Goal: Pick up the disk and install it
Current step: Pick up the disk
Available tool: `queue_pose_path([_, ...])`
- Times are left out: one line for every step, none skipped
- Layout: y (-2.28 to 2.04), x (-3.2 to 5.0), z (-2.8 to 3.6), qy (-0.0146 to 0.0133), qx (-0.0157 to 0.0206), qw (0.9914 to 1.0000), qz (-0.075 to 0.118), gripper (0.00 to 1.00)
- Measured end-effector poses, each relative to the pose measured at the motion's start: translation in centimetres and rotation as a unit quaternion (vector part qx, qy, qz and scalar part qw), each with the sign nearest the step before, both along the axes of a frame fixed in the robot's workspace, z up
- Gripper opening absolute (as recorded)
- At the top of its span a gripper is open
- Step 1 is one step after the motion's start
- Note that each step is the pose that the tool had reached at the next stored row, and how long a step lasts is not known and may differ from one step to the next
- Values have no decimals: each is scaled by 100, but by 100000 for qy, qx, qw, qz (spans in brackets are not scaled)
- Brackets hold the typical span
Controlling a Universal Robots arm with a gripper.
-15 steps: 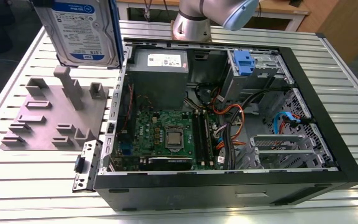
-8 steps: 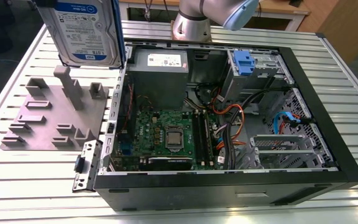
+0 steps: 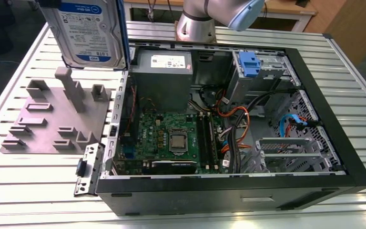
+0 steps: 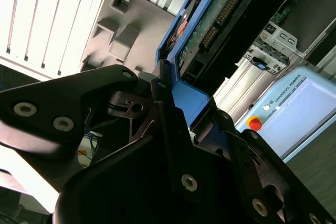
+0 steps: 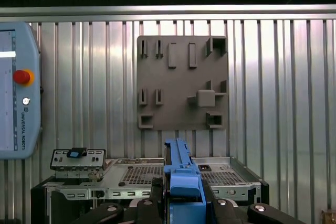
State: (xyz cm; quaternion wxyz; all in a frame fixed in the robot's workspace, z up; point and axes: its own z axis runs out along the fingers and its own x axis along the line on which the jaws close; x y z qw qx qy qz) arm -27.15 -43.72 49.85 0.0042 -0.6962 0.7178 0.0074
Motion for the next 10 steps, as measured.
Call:
queue_pose_path([0,9,0,1,4,100000,2,37])
queue_pose_path([0,18,-1,-2,6,100000,1,37])
queue_pose_path([0,28,0,0,3,100000,-2,37])
queue_pose_path([0,40,0,2,2,100000,-2,37])
queue_pose_path([0,51,0,1,0,100000,-1,37])
queue_pose_path([0,64,0,2,1,100000,1,37])
queue_pose_path([0,77,0,1,2,100000,0,37])
queue_pose_path([0,91,0,-2,2,100000,-1,37])
queue_pose_path([0,103,0,-2,4,100000,2,37])
queue_pose_path([0,116,0,0,3,100000,-2,37])
